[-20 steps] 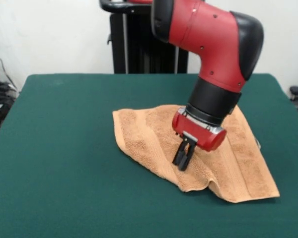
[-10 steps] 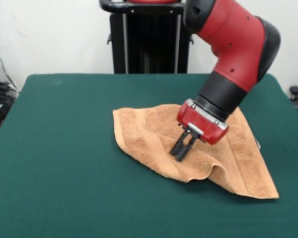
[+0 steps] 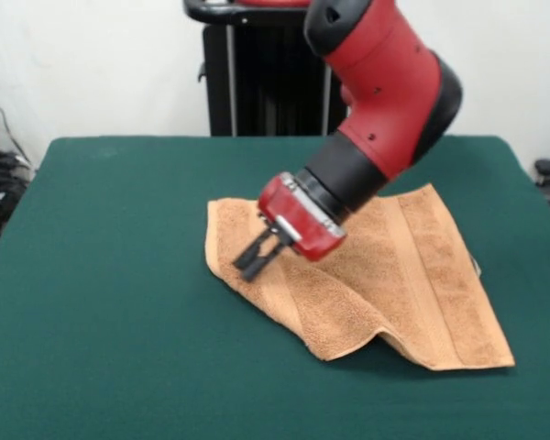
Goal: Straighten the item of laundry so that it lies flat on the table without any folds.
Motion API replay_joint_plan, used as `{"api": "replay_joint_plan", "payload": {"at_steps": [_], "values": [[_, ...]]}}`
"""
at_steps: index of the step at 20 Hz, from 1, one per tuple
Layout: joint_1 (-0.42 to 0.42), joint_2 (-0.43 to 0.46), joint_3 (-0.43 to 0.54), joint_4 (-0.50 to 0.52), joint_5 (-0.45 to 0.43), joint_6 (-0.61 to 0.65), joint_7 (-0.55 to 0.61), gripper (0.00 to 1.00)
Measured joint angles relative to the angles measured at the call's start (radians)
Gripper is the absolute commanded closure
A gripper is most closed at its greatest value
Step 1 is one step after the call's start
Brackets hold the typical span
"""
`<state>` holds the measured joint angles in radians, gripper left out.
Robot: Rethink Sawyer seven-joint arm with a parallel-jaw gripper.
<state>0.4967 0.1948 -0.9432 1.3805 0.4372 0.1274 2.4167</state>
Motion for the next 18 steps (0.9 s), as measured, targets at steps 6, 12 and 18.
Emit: {"api": "replay_joint_plan", "payload": {"at_steps": [6,12,18], "values": [[0.021,0.068,-0.078,0.015,0.025,0.009,0.000,1.00],[0.016,0.063,-0.075,0.020,0.028,0.014,0.000,1.00],[-0.031,0.017,-0.050,0.021,0.027,0.007,0.000,1.00]]}}
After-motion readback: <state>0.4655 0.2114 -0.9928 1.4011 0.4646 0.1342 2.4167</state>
